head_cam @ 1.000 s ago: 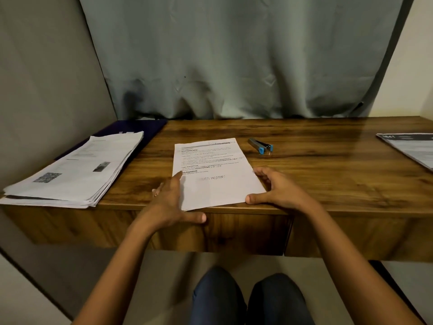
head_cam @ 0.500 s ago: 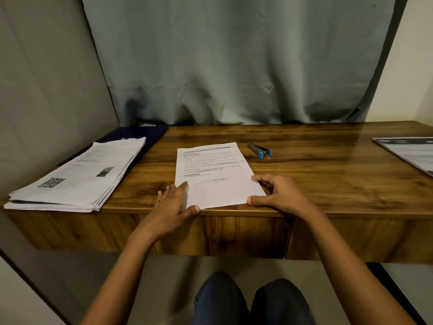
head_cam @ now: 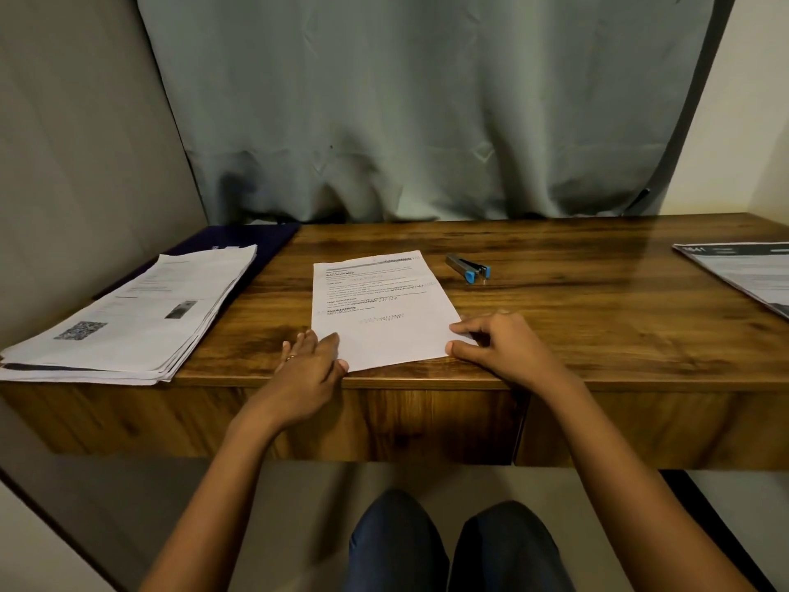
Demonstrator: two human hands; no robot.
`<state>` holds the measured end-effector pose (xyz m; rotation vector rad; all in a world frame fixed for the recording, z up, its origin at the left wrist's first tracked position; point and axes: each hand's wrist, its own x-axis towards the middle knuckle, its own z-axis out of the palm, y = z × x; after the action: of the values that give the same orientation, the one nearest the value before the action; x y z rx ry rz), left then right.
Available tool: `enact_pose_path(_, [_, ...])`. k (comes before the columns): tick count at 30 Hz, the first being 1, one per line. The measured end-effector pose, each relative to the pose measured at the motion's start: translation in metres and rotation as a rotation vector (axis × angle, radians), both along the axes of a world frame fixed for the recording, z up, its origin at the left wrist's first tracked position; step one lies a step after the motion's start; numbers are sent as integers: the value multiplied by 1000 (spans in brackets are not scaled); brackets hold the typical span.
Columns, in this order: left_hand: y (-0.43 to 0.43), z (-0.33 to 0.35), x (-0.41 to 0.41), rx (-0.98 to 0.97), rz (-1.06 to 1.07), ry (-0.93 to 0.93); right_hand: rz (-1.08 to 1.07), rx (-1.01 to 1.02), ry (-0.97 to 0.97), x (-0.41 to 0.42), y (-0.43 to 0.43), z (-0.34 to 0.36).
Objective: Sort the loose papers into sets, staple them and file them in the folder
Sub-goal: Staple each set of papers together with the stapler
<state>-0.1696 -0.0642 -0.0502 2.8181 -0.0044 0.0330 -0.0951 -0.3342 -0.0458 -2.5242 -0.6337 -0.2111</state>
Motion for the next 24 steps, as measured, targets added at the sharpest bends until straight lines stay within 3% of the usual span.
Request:
enact_pose_path(6, [-26,17,10,5,-47,-26,-102,261,11,-4,-5,8])
enact_pose_path(12, [-97,48,37,-110,-222,-116,-249,313,-63,-4,-43,31])
enact_pose_path(16, [-147,55,59,-193,-428,-169,-366,243,-73,8,-87,40])
enact_pose_path(24, [-243,59,87,-239,-629,-145,-790,103,-94,40,-194,24])
